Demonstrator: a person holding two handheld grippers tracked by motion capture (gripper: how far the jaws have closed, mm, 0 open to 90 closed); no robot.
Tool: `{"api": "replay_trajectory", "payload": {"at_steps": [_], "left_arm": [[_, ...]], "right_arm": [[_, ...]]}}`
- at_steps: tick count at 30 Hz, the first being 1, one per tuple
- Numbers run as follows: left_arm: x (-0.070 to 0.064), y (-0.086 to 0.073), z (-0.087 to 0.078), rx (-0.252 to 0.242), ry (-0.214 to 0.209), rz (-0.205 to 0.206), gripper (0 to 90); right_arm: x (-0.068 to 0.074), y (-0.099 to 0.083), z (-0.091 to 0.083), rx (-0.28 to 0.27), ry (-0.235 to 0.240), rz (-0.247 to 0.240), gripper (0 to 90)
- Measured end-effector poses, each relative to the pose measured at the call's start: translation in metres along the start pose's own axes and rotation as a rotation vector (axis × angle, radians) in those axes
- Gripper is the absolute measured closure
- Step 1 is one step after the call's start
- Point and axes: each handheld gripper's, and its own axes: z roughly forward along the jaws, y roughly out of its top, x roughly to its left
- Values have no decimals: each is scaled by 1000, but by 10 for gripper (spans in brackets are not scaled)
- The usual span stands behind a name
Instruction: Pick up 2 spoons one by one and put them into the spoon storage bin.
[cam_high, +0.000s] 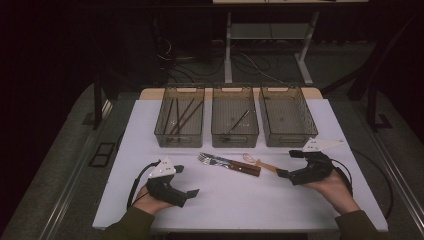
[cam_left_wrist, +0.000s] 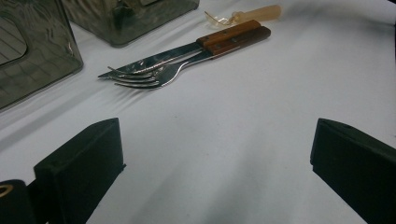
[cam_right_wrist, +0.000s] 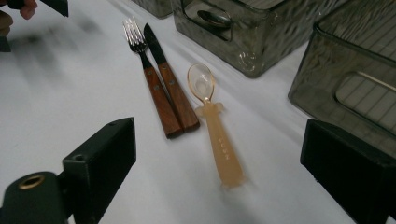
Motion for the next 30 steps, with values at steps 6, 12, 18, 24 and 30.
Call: {"api": "replay_trajectory", "payload": {"at_steps": [6, 12, 18, 24, 30], "left_arm": [[-1, 0, 1, 7, -3, 5, 19], [-1, 0, 1, 8, -4, 9, 20], [-1, 0, 1, 8, -7, 10, 21], [-1, 0, 0, 6, -14, 15, 22], [-2, 0, 1, 8, -17, 15, 25]], "right_arm": [[-1, 9, 8, 8, 12, -10, 104], [-5, 20, 17, 18, 28, -20, 104], [-7, 33, 34, 27, 45, -34, 104], [-7, 36, 45, 35, 59, -31, 105], [-6, 33, 45, 61, 54, -51, 172]]}}
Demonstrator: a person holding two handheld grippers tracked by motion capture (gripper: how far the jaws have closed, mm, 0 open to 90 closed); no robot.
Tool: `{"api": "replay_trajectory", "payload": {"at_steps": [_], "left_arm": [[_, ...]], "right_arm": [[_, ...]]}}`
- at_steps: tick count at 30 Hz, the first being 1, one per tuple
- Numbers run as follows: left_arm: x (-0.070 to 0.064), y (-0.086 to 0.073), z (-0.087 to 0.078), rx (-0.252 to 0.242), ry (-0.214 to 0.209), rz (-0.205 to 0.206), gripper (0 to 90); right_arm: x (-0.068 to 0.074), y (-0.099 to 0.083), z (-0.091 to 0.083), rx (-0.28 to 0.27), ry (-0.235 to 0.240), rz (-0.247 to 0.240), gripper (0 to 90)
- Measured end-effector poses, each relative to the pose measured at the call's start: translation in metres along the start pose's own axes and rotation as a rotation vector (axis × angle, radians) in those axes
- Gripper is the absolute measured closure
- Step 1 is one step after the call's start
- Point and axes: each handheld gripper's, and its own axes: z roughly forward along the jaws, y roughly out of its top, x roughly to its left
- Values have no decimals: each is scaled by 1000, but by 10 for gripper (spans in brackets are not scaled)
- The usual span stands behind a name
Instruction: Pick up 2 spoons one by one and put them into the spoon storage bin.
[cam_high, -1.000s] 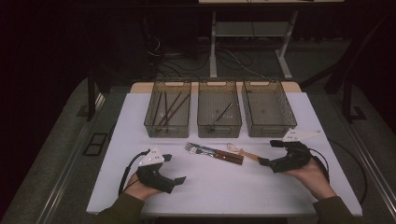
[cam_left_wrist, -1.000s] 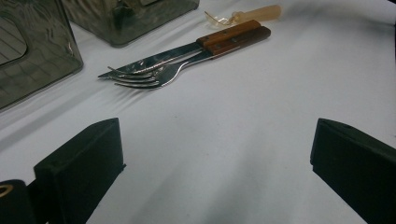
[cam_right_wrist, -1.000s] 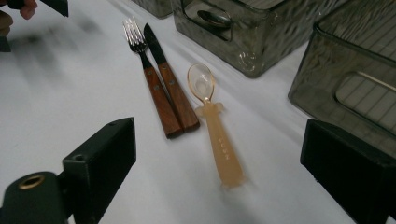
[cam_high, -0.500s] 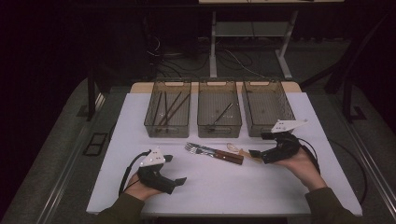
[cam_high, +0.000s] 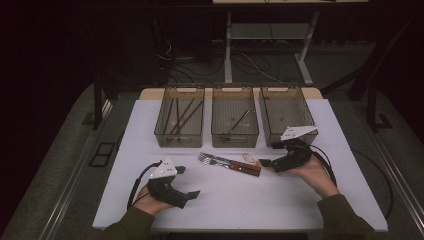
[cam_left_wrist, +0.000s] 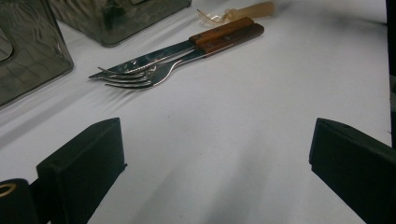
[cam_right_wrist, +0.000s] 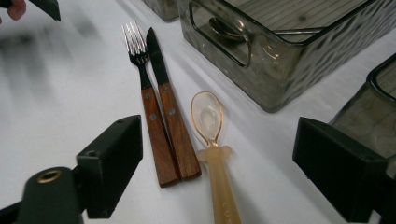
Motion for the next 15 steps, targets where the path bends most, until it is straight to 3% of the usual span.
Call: {"api": "replay_trajectory", "payload": {"at_steps": [15], "left_arm": [[-1, 0, 0, 3, -6, 4, 36]], "right_arm": [[-4, -6, -5, 53, 4, -21, 417]]}}
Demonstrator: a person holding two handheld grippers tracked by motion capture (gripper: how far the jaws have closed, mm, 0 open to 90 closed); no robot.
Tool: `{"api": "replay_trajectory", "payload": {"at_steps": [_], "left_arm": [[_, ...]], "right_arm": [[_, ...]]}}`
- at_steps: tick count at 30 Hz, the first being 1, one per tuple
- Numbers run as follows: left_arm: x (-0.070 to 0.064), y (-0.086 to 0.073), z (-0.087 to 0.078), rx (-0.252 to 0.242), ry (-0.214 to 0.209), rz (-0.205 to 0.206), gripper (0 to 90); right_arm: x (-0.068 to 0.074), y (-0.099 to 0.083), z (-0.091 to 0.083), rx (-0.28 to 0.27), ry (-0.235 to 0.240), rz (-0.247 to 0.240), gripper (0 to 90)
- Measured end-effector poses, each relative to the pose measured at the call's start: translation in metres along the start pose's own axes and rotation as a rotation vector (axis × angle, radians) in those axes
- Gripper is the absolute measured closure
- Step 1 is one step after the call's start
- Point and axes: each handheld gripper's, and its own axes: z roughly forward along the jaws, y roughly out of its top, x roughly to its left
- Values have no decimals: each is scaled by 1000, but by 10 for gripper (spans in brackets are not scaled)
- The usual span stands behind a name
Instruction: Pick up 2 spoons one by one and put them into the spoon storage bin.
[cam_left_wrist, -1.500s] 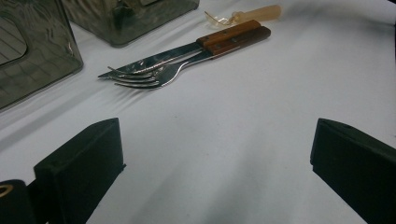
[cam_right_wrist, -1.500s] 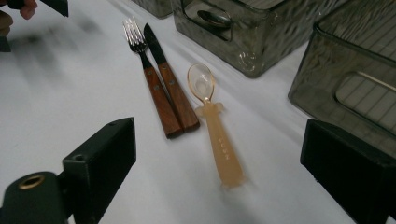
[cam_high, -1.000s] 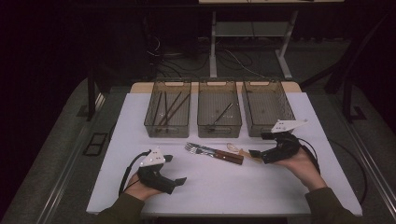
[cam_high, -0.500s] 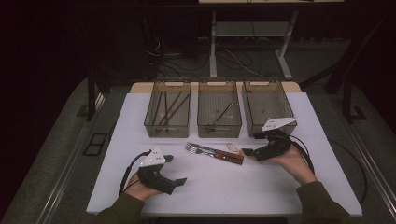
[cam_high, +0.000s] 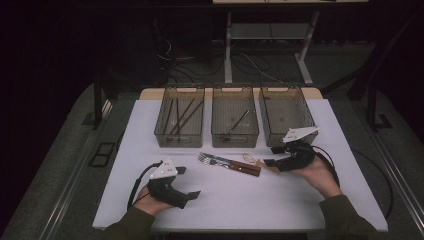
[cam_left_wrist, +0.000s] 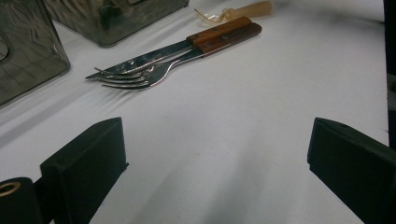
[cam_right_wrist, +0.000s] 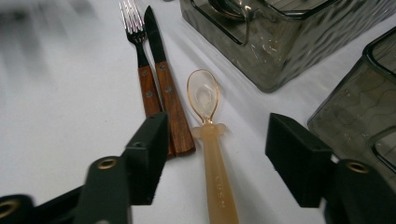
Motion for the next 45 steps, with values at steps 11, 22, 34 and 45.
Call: {"api": "replay_trajectory", "payload": {"at_steps": [11, 22, 34, 45], "left_arm": [[0, 0, 0, 0, -3, 0, 40], [0, 0, 0, 1, -4, 0, 40], [0, 0, 1, 3, -8, 1, 42], [-1, 0, 1, 1, -7, 3, 45]], "right_arm": [[-1, -4, 4, 84, -3, -33, 570], [-2, -10, 13, 176, -21, -70, 632], [-2, -17, 21, 253, -24, -93, 659], [1, -19, 21, 250, -27, -123, 709]]}}
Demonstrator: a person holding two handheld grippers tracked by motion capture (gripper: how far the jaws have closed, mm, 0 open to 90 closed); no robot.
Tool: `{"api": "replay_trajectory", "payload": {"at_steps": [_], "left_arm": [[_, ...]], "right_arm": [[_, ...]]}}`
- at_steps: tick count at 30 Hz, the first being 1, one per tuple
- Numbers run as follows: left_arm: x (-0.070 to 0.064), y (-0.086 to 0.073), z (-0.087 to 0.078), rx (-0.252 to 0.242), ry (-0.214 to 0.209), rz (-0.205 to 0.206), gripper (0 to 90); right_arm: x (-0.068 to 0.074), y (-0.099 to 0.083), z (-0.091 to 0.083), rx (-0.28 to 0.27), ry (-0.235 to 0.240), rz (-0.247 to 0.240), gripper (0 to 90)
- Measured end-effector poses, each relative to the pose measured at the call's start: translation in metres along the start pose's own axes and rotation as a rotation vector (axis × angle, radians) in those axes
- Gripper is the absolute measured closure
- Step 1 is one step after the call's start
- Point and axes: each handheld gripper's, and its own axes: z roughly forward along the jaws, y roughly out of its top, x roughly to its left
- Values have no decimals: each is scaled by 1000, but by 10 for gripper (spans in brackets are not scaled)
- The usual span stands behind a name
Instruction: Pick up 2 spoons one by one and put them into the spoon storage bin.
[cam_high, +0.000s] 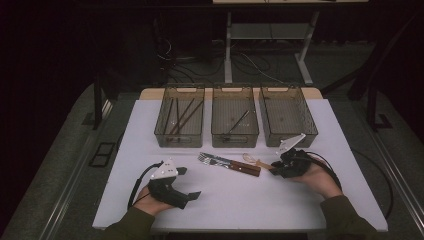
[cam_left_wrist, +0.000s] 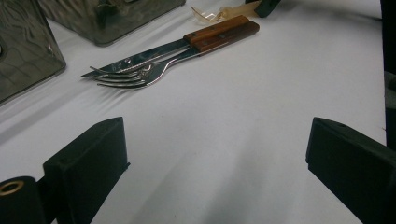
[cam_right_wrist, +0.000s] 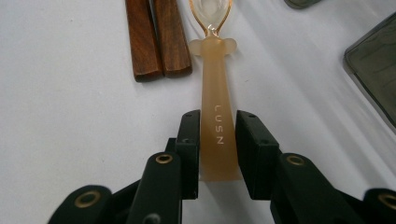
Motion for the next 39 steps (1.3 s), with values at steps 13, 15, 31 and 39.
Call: {"api": "replay_trajectory", "payload": {"at_steps": [13, 15, 31, 39], "left_arm": [[0, 0, 0, -2, 0, 5, 46], [0, 0, 0, -3, 0, 6, 45], [-1, 0, 0, -3, -10, 6, 42], [-1, 0, 0, -3, -12, 7, 41]], "right_arm": [[0, -1, 0, -11, 6, 7, 732], [-1, -1, 0, -12, 8, 6, 732], [-7, -4, -14, -84, 8, 43, 733], [-9, -6, -26, -156, 8, 68, 732]]}}
